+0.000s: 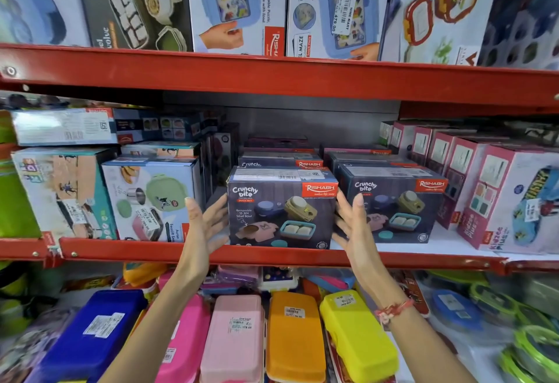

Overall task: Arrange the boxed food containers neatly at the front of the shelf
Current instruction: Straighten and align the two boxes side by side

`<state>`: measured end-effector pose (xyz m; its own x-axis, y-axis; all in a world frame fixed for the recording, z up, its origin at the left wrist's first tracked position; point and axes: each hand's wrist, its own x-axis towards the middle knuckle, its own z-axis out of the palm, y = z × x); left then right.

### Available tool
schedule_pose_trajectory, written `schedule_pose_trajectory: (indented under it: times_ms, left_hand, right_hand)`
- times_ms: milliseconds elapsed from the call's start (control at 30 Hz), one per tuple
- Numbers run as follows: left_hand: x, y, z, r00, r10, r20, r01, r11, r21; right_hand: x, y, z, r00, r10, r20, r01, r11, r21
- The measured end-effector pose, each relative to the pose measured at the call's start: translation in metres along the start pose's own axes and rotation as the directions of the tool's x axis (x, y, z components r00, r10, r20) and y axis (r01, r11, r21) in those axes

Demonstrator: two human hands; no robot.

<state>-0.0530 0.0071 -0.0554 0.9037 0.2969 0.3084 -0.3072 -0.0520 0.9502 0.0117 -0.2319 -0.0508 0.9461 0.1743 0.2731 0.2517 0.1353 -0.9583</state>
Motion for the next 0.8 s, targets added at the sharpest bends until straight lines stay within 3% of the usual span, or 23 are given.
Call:
schedule_pose_trajectory:
  times_ms: [533,633,800]
  left_hand:
    - [-0.004,0.001,0.003,0.998,-0.022,-0.05,0.025,0.999,0.043]
    - [-0.007,-0.001,0.009,0.986,0.039,-0.164,-0.031,0.998,0.047]
    - [-0.011,0.0,0.027,0.896,0.262,-0.358,-0.218,0.963,0.159]
  right_hand:
    - [0.0,0.007,-0.01,0.999,-0.018,0.027,0.02,0.997,-0.071]
    - [0.001,0.007,-0.018,1.0,-0.018,0.017,0.019,0.999,-0.036]
    - [0.002,0.004,-0.045,0.994,-0.093,-0.053,0.092,0.996,-0.012]
